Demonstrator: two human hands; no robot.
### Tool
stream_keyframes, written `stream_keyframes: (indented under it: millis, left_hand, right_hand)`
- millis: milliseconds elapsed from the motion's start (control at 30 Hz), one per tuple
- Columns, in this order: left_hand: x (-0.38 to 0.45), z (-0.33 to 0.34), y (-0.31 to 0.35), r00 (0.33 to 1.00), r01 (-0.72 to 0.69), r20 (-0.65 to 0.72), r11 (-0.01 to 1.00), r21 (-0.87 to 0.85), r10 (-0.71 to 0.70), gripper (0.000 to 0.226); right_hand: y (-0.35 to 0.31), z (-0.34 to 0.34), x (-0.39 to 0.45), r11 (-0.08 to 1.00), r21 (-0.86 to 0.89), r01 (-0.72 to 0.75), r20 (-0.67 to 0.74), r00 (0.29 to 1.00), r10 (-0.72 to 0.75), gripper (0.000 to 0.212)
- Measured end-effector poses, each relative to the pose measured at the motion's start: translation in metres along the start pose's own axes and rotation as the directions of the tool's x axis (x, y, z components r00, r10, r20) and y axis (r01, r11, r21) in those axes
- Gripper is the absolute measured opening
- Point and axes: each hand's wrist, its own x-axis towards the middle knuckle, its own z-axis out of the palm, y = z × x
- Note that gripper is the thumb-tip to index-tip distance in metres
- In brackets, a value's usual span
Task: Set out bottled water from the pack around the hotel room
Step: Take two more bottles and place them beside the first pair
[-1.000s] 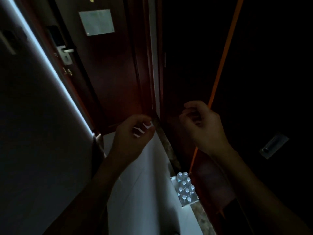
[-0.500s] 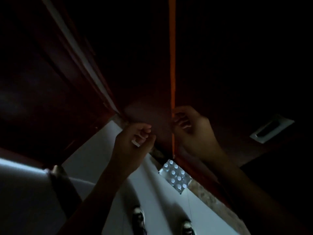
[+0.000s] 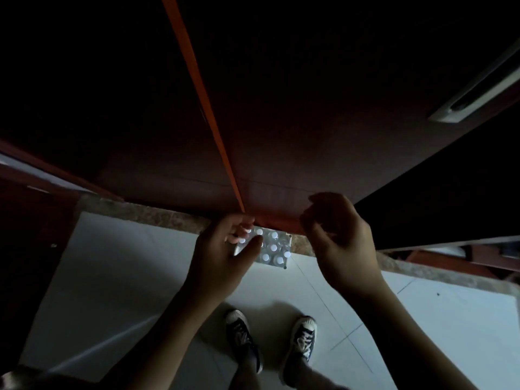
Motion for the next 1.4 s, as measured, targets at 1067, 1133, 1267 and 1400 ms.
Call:
stream_keyframes:
  millis: [1067,1133,1267,1400]
  left_hand:
    - [0.026,0.333,-0.66,0.914,0.119,0.328,0.932,0.342,-0.237,0.072]
    - [0.023,0.341,-0.673,0.925,0.12,0.306,0.937,0.327,-0.225,0.074]
    - [0.025,0.347,-0.681,0.964,0.064,0.225,0.943,0.326,-0.143,0.066]
    - [0.023,0.338,-0.668,0.977,0.019,0.192,0.94,0.34,-0.09,0.061]
  right_hand:
    - [0.706,0.301,0.04,0.882,-0.274,-0.384,-0.152,0.923,0.354,0.059]
    - [0.72,0.306,0.043,0.871,-0.294,-0.393,-0.148,0.919,0.365,0.061]
    - [0.736,0.309,0.053,0.853,-0.306,-0.422,-0.197,0.905,0.377,0.058]
    - [0.723,0.301,0.053,0.861,-0.343,-0.376,-0.169,0.926,0.337,0.057]
